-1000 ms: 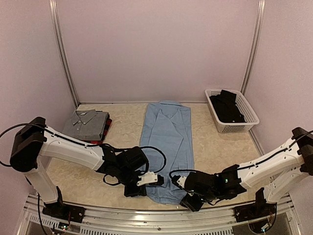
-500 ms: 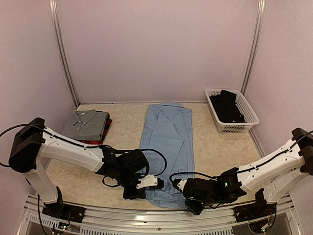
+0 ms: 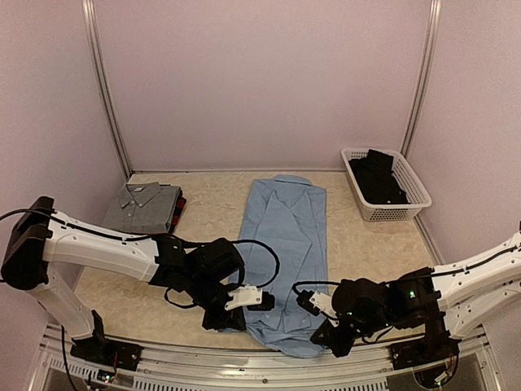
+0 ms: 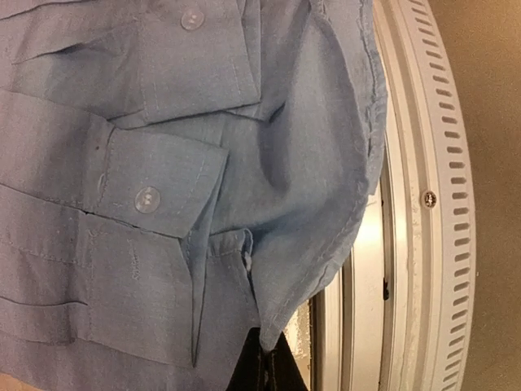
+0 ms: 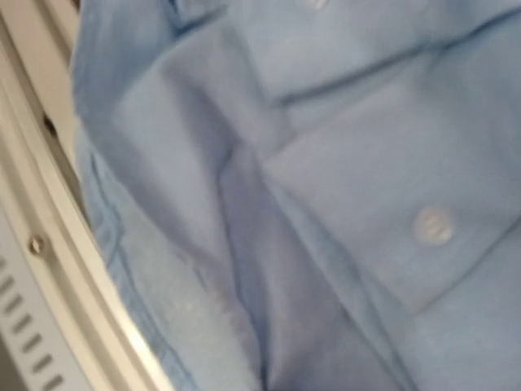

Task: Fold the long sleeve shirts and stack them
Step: Pick up the rectangle-folded shirt from the center of the board, then fold the rectangle-folded shirt at the center of the board.

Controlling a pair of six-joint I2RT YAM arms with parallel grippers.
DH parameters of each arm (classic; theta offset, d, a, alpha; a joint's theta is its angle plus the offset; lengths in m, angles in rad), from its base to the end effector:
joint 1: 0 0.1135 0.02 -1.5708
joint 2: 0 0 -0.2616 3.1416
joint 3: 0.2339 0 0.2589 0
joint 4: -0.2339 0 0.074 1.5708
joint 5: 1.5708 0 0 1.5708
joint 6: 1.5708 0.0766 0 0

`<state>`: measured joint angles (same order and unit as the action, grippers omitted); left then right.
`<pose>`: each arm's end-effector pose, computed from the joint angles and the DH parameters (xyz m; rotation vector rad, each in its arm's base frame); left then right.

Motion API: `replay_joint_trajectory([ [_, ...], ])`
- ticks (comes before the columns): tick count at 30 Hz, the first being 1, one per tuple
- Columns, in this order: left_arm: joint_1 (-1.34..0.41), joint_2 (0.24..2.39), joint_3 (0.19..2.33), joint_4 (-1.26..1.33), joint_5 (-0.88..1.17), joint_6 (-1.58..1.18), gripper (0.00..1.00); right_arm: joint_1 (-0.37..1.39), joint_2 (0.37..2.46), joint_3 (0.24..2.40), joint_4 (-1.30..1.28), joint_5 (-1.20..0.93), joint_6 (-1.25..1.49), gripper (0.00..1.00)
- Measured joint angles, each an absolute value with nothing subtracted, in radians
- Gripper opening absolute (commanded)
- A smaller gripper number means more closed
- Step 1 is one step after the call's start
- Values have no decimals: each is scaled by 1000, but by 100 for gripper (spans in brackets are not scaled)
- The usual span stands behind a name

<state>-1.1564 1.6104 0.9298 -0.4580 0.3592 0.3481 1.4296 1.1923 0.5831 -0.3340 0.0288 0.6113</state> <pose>0.1062 -0.3082 0.1307 1.9945 1.9679 -0.7090 0.0377 0.2498 0.1398 -1.0616 2.4800 0.7259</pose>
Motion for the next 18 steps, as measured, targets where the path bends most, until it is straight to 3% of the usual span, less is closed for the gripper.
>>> replay_joint_trajectory([
  [9, -957, 1576, 991, -442, 476, 328, 0, 1179, 1129, 645, -406, -58, 545, 0],
  [18, -758, 1621, 1163, -389, 547, 296, 0, 871, 1235, 838, -452, -114, 398, 0],
])
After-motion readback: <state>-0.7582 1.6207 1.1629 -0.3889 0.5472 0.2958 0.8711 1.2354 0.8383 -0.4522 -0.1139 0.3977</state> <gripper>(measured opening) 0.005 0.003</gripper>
